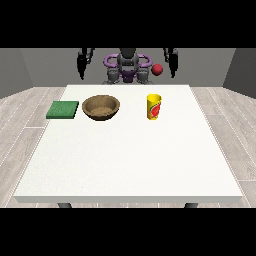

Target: Pick the cup and pour the ball into the bowl, then pick the bowl and place it on the pad

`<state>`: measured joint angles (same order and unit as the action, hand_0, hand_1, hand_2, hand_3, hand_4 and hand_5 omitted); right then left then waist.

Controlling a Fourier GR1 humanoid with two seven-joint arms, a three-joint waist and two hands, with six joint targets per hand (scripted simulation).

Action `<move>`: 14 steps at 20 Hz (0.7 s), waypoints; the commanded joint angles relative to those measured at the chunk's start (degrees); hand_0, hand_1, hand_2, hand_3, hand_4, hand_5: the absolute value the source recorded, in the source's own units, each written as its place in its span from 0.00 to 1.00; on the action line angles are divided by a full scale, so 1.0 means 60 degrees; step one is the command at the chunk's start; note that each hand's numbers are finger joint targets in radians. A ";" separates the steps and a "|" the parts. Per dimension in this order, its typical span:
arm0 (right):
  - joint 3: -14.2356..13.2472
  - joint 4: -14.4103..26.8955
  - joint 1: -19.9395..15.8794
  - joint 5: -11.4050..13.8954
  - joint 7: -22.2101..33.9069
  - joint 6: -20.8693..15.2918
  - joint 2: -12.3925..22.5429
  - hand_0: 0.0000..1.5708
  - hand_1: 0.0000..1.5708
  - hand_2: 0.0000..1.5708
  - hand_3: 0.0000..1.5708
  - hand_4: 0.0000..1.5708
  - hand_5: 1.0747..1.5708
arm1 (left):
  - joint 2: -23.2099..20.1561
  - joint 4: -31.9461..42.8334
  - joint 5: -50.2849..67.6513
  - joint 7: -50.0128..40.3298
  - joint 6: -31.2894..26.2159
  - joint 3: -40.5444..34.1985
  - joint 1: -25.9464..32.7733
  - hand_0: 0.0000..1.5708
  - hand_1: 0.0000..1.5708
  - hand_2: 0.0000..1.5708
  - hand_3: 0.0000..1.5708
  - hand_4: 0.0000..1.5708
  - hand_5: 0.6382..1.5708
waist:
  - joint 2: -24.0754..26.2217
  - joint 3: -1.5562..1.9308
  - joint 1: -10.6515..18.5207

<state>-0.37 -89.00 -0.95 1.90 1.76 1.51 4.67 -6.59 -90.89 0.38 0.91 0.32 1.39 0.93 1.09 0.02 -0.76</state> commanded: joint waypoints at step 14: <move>0.3849 -0.2222 -0.0916 -0.0745 0.3783 -0.3896 -0.0768 0.00 0.00 0.00 0.00 0.43 1.00 | 0.1075 -0.2086 0.2353 -0.3680 0.0657 0.0039 -0.0637 0.00 0.00 0.00 0.00 0.00 0.97 | 0.4622 -0.0011 0.0575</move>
<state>12.37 -100.89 -7.69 -1.80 19.09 -11.01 1.05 -2.18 -102.13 11.89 -16.17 2.15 0.39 -4.08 26.15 -0.11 1.80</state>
